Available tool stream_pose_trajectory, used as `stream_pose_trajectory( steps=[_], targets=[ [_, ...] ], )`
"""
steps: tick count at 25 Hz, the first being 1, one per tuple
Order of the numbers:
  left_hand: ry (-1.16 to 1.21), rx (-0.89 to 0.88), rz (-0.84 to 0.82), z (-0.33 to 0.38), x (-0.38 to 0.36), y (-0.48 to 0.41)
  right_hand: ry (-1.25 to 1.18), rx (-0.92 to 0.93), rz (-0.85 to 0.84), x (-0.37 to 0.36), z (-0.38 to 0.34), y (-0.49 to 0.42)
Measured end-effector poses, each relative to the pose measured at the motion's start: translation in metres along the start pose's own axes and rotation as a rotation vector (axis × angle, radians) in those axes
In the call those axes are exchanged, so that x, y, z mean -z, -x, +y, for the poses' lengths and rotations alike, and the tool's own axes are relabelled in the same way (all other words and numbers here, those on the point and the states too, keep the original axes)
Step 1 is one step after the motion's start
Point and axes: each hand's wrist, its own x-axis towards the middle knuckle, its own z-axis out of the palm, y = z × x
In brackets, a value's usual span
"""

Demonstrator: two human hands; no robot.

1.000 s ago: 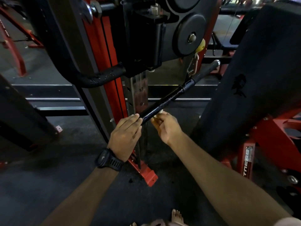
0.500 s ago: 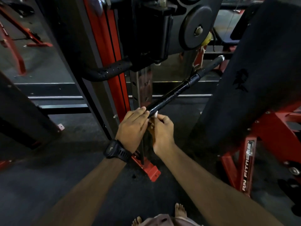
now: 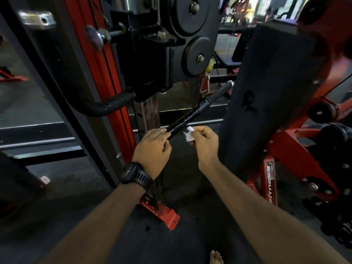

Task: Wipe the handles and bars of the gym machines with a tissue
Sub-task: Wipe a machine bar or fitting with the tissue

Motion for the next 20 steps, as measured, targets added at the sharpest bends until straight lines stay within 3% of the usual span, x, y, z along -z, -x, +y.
stream_pose_trajectory(
  steps=[6, 11, 14, 18, 20],
  targets=[
    [0.030, -0.024, -0.067, 0.058, -0.041, -0.056, 0.330, 0.235, 0.060, 0.061, -0.013, -0.072],
    [-0.067, 0.006, -0.061, 0.087, -0.099, -0.102, 0.570, 0.525, -0.017, 0.081, -0.020, -0.144],
    [-0.248, -0.017, 0.037, 0.099, -0.139, -0.120, 0.636, 0.718, -0.113, 0.093, -0.027, -0.193],
    [-0.222, 0.309, 0.237, 0.098, -0.179, -0.121, 0.700, 0.948, -0.277, 0.089, -0.033, -0.240],
    [-0.296, 0.347, 0.294, 0.101, -0.188, -0.121, 0.711, 1.029, -0.402, 0.083, -0.028, -0.251]
  ],
)
